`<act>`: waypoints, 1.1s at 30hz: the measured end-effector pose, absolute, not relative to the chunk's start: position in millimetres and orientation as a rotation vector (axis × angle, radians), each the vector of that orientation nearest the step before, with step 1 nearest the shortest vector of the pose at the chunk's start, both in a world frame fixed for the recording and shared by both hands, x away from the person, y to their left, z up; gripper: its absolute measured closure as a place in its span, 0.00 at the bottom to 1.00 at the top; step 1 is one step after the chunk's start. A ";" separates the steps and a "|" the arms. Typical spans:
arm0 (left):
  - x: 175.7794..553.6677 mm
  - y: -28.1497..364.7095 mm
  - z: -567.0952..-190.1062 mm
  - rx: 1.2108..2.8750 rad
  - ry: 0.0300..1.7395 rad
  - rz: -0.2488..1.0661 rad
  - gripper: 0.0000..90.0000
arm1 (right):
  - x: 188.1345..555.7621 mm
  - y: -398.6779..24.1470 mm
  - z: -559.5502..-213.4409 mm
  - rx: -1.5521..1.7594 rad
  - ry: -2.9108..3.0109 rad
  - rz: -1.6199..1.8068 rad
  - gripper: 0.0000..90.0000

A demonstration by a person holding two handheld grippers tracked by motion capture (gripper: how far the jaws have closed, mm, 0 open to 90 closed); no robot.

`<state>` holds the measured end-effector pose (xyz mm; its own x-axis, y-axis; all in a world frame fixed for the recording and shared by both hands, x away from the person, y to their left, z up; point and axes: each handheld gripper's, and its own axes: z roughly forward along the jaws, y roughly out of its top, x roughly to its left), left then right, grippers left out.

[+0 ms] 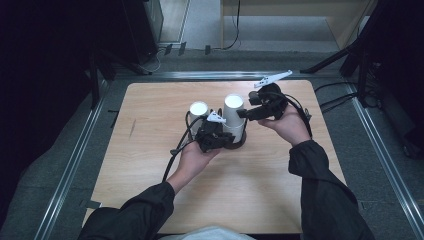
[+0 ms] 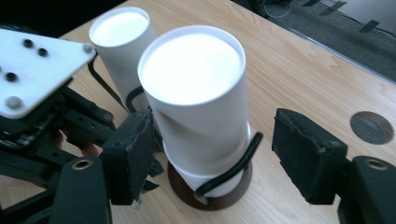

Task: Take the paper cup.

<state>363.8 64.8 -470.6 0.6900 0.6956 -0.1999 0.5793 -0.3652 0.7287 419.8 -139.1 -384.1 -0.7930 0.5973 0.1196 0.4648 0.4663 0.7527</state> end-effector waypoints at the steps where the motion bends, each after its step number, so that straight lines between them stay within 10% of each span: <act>1: 364.7 65.1 -470.3 2.071 0.979 0.184 0.90 | 420.4 -138.1 -384.0 0.924 2.548 1.230 0.33; 33: 370.0 66.3 -466.6 2.044 0.991 0.217 0.92 | 426.4 -111.2 -379.2 0.866 2.579 1.142 0.38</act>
